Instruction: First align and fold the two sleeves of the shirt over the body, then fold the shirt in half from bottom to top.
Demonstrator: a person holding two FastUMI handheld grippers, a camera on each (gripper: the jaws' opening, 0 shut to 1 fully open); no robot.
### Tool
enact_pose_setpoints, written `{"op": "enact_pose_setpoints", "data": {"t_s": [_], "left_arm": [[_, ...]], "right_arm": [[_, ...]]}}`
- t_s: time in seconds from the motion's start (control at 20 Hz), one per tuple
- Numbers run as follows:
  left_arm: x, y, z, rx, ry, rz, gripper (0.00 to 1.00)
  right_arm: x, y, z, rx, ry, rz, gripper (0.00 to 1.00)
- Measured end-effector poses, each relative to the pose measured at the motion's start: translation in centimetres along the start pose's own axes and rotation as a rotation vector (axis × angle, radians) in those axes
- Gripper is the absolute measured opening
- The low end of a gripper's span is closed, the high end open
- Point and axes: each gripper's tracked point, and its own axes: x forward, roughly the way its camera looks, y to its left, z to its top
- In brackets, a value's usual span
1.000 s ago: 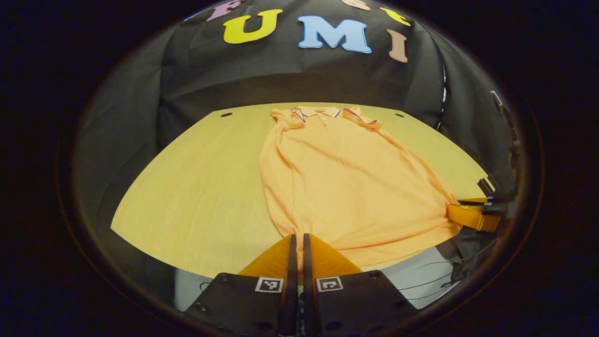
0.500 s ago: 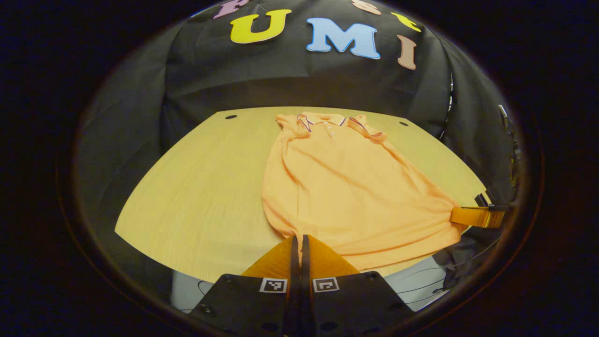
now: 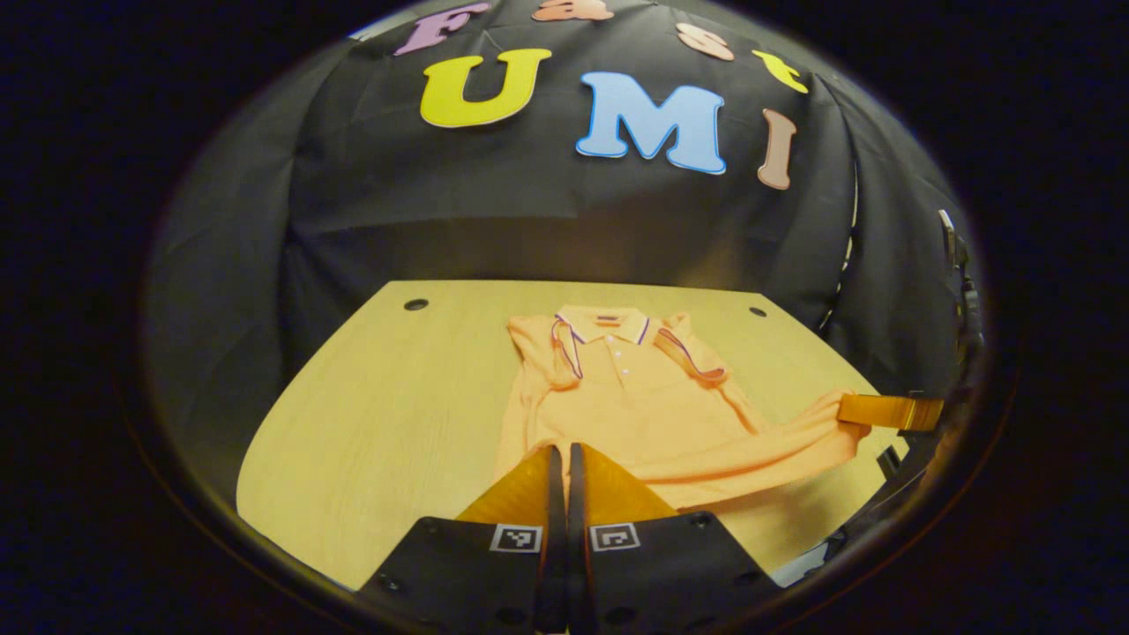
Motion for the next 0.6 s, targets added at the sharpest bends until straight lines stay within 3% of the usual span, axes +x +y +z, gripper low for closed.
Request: {"op": "enact_pose_setpoints", "data": {"t_s": [0.35,0.6], "left_arm": [[8.7,1.2,7.9,0.02,-0.039,-0.057,0.06],[15.3,2.1,11.6,0.029,-0.06,-0.076,0.06]], "right_arm": [[6.7,1.0,8.8,-0.028,-0.073,-0.056,0.02],[11.8,1.1,12.6,-0.052,-0.088,-0.103,0.02]]}}
